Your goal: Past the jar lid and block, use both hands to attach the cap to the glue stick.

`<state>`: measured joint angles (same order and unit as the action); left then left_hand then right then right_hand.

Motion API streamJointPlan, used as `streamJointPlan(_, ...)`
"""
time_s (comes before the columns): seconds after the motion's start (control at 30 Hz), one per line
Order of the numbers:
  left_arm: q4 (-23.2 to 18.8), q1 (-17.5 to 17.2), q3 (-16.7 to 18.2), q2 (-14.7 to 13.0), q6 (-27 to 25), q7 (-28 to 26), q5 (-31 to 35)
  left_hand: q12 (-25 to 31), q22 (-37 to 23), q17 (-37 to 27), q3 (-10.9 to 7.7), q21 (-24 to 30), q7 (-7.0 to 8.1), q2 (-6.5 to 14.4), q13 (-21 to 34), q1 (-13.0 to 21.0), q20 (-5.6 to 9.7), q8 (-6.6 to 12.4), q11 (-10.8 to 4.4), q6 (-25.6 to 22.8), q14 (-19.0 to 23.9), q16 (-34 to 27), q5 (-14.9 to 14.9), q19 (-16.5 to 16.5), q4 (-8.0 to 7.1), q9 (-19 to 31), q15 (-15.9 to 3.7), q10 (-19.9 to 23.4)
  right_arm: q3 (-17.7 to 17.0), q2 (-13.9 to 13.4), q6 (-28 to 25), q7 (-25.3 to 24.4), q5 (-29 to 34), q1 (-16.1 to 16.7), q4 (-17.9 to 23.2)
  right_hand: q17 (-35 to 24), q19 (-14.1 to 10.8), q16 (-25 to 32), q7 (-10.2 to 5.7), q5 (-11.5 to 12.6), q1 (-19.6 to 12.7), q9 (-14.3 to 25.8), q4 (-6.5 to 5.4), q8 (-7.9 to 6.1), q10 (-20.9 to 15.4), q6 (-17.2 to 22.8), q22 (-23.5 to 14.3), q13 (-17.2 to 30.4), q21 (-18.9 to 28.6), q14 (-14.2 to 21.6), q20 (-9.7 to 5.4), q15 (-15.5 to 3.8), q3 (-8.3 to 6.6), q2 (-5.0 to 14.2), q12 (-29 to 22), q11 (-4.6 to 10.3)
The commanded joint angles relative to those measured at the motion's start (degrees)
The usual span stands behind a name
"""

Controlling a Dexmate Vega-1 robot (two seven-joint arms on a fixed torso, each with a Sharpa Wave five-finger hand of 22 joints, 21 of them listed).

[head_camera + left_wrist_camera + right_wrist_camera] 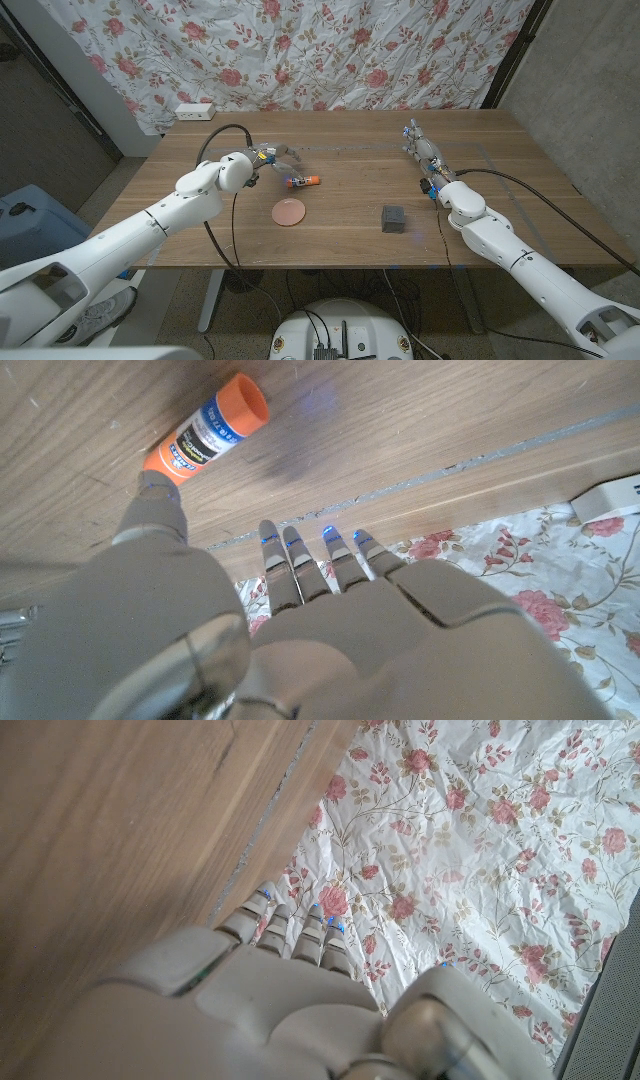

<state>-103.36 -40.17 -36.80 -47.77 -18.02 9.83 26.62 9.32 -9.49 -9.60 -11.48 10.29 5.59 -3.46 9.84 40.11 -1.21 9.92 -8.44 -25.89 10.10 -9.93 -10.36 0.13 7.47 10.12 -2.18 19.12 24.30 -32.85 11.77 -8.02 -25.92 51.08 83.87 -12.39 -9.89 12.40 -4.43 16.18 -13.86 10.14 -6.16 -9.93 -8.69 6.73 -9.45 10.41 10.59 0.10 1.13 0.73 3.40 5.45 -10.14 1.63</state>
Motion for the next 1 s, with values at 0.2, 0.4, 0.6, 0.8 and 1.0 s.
streamJointPlan(0.2, 3.9, -5.1, 5.4, 1.0, 7.4, -11.6, -14.1, 1.0, -0.1, 0.0, -0.58, 0.8, -1.29, 2.1, 0.2, -2.2, -0.08, -0.27, 1.22, 4.1, 1.1, -0.6, 0.2, 2.2, -0.95, 0.1, -0.17, -1.1, -1.5, 1.4, 2.7, 1.8, -3.9, 1.0, -1.3, -0.3, 0.4, 0.2, 0.27, 0.3, 0.5, -0.1, -0.45, 0.10, 1.0, -1.3, -0.1, 0.2, -0.1, 0.6, 0.35, 0.26, 0.35, 0.68, 0.0, 0.12)
streamJointPlan(0.4, 5.9, -5.6, 5.6, 2.4, 9.0, -15.5, -16.0, 1.1, -0.1, 0.1, -0.58, 0.9, -1.55, 2.4, 0.2, -2.8, 0.07, -0.05, 1.55, 4.4, 1.8, -0.7, 0.2, 2.9, -1.08, 0.1, -0.37, -1.1, -1.2, 1.8, 3.5, 3.1, -4.2, 0.4, -2.6, -0.3, 0.2, 0.3, 0.31, 0.3, 0.7, -0.1, -0.49, 0.08, 1.1, -1.8, -0.1, 0.2, 0.1, 1.0, 0.36, 0.38, 0.38, 0.71, -0.1, 0.13)
streamJointPlan(0.6, 8.1, -6.4, 6.4, 4.4, 11.4, -19.5, -18.9, 1.1, -0.1, 0.1, -0.69, 0.9, -1.82, 2.9, 0.2, -3.0, 0.09, 0.01, 1.90, 4.7, 1.9, -0.6, 0.2, 3.1, -1.19, 0.1, -0.29, -1.4, -0.7, 2.2, 3.9, 3.7, -3.9, -0.5, -4.0, -0.2, 0.1, 0.4, 0.21, 0.4, 0.7, -0.1, -0.50, -0.15, 0.7, -1.7, -0.1, 0.1, 0.1, 1.2, 0.31, -0.16, 0.38, 0.76, -0.4, 0.08)
streamJointPlan(0.8, 10.2, -7.2, 7.2, 6.5, 13.9, -22.3, -22.3, 1.1, -0.1, 0.1, -0.92, 0.8, -2.25, 3.6, 0.2, -3.3, 0.10, 0.03, 2.63, 5.2, 2.0, -0.5, 0.2, 3.4, -1.29, 0.1, -0.25, -1.7, -0.7, 2.4, 4.3, 4.4, -4.2, -0.9, -5.1, -0.2, -0.1, 0.4, 0.17, 0.4, 0.7, -0.1, -0.46, -0.40, 0.2, -1.3, -0.1, 0.1, 0.2, 1.6, 0.15, -0.22, 0.32, 0.85, -0.6, -0.03)
streamJointPlan(1.0, 12.0, -7.8, 7.8, 7.8, 16.9, -24.9, -24.4, 1.2, -0.1, 0.1, -0.75, 1.0, -2.64, 4.0, 0.2, -4.6, 0.71, 0.15, 3.01, 5.4, 2.2, -0.5, 0.3, 4.3, -1.72, 0.0, -0.65, -1.7, -0.8, 2.4, 4.6, 5.0, -4.7, -1.1, -5.9, -0.1, -0.4, 0.5, 0.17, 0.5, 0.7, -0.1, -0.44, -0.63, -0.3, -0.8, -0.1, 0.1, 0.3, 1.9, -0.05, -0.56, 0.28, 0.92, -0.8, -0.07)
